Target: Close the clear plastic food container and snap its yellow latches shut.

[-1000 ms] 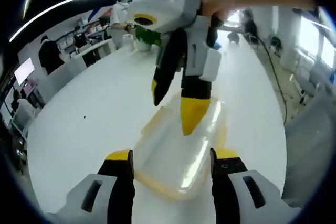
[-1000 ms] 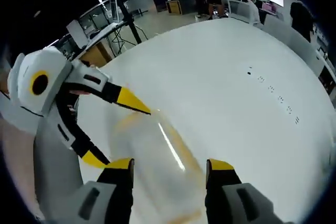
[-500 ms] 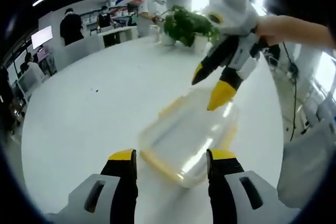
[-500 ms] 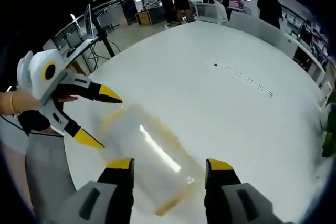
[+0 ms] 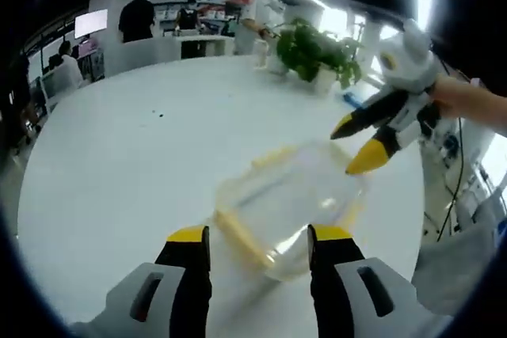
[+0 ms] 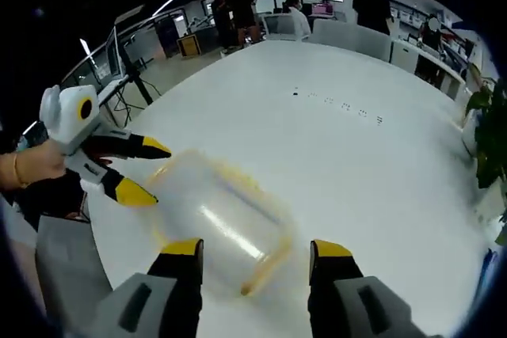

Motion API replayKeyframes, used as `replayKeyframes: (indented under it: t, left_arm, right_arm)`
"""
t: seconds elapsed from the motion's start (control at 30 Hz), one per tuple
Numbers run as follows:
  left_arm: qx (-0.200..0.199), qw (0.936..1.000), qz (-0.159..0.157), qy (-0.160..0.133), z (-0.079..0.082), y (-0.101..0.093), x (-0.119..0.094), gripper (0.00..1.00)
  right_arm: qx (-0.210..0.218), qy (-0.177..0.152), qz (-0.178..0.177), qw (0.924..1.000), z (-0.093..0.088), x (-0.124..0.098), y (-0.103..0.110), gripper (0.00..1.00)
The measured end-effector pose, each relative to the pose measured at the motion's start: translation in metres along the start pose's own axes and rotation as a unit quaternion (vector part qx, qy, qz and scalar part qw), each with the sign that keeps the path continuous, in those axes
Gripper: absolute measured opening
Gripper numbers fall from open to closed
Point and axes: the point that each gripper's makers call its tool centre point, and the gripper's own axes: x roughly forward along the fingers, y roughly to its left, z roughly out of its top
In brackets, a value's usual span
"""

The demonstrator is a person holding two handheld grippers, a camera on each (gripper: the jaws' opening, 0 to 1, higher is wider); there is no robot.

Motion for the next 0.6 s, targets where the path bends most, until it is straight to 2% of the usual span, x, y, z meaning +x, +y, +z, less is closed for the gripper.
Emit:
replayKeyframes:
  t: [0.23, 0.3, 0.43, 0.6]
  left_arm:
    - [-0.013, 0.9998, -0.009, 0.007, -0.002, -0.002, 0.001, 0.45]
    - [-0.027, 0.9996, -0.009, 0.008, -0.004, -0.001, 0.002, 0.46]
    - [-0.061, 0.9980, -0.011, 0.008, -0.006, 0.001, 0.004, 0.47]
    - [-0.075, 0.9970, -0.021, 0.007, -0.006, -0.004, 0.005, 0.42]
  right_arm:
    - [0.023, -0.001, 0.001, 0.9997, -0.014, 0.000, -0.001, 0.49]
    - [0.056, -0.011, 0.011, 0.9983, -0.014, 0.002, 0.002, 0.48]
    - [0.076, -0.016, 0.021, 0.9968, -0.015, 0.004, 0.004, 0.48]
    - [0.093, -0.029, 0.040, 0.9945, -0.012, 0.009, 0.013, 0.46]
